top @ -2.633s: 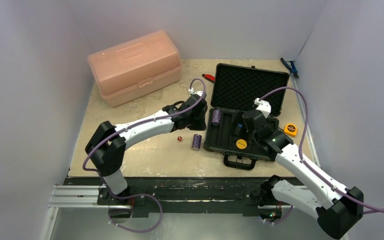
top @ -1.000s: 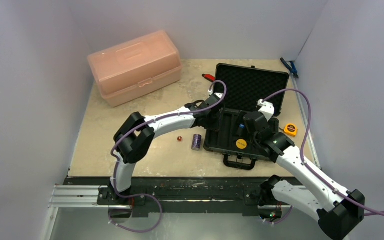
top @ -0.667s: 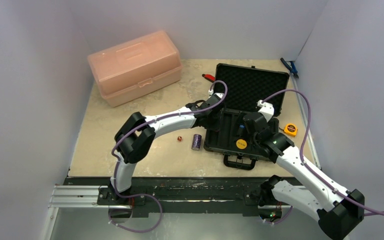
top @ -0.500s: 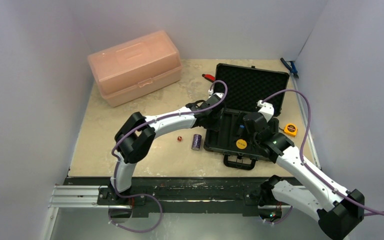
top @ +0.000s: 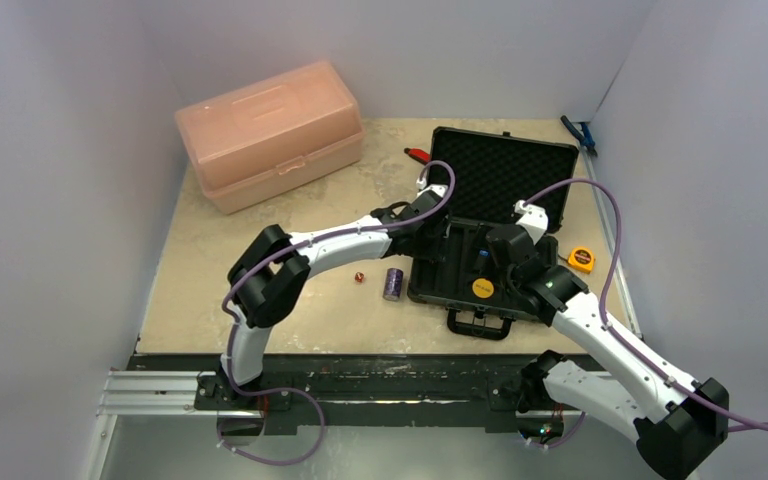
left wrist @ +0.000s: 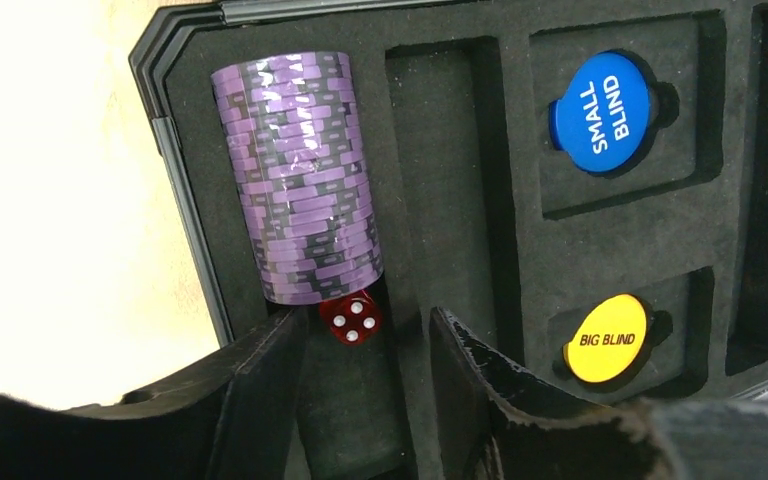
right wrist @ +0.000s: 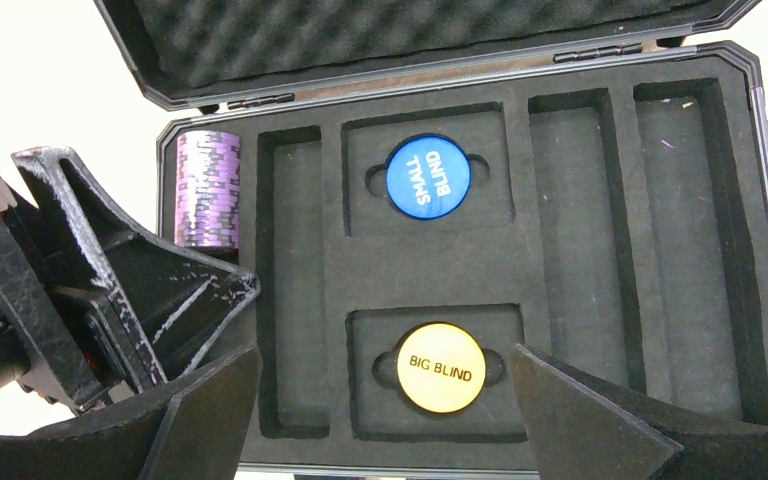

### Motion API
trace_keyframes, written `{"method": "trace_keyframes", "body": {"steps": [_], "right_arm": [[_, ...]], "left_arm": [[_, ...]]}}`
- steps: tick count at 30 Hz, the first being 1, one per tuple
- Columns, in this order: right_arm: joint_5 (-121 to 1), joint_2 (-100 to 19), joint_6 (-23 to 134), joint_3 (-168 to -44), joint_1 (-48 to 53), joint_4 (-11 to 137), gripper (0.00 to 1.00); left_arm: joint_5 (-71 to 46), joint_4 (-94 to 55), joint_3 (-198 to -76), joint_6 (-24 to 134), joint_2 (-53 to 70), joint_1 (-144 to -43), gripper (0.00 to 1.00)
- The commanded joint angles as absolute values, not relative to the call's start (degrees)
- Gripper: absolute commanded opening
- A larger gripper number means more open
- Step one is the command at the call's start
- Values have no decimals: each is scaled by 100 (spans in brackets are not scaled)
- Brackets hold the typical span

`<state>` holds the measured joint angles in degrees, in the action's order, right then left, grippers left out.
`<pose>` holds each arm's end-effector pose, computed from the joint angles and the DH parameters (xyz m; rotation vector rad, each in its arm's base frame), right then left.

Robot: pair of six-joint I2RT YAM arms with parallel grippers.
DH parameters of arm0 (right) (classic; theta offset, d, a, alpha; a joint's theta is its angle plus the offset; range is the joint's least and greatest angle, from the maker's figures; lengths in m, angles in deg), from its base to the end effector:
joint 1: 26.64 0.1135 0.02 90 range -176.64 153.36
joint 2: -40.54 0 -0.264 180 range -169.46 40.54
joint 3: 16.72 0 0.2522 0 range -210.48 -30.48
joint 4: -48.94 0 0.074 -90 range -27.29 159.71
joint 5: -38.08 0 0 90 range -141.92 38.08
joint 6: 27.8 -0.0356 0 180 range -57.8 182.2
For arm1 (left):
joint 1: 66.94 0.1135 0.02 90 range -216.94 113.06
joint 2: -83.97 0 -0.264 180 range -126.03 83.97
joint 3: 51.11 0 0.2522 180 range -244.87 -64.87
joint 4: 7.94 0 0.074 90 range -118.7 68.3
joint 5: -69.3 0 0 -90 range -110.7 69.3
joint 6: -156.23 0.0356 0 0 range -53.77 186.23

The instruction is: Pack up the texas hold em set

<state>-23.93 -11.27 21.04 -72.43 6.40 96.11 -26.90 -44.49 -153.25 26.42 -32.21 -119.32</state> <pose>0.1643 0.0869 0.2659 0.3941 2.1891 0.1367 0.2781 -0.3546 0.2047 0.2285 2.5233 -0.5585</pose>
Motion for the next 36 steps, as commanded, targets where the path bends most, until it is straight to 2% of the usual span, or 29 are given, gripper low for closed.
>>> {"method": "trace_keyframes", "body": {"steps": [1, 8, 19, 29, 36], "right_arm": [[-2186, -1156, 2054, -7255, 629, 9588, 99], [-2088, -1128, 2033, -7341, 623, 9739, 99], [-2072, -1158, 1963, -7354, 630, 9775, 99], [-2048, -1100, 1865, -7276, 624, 9796, 99], [-2050, -1192, 1910, -7276, 624, 9751, 99]], "left_arm": [[-2700, -4035, -15036, 2730, -2643, -11994, 51], [-2732, -3659, -14303, 3028, -1809, -11994, 77], [-3568, -4233, -13174, 3262, -420, -11989, 100], [-4105, -4657, -12256, 2962, 159, -11978, 100], [-4063, -4795, -12213, 2745, -91, -11970, 92]]}}
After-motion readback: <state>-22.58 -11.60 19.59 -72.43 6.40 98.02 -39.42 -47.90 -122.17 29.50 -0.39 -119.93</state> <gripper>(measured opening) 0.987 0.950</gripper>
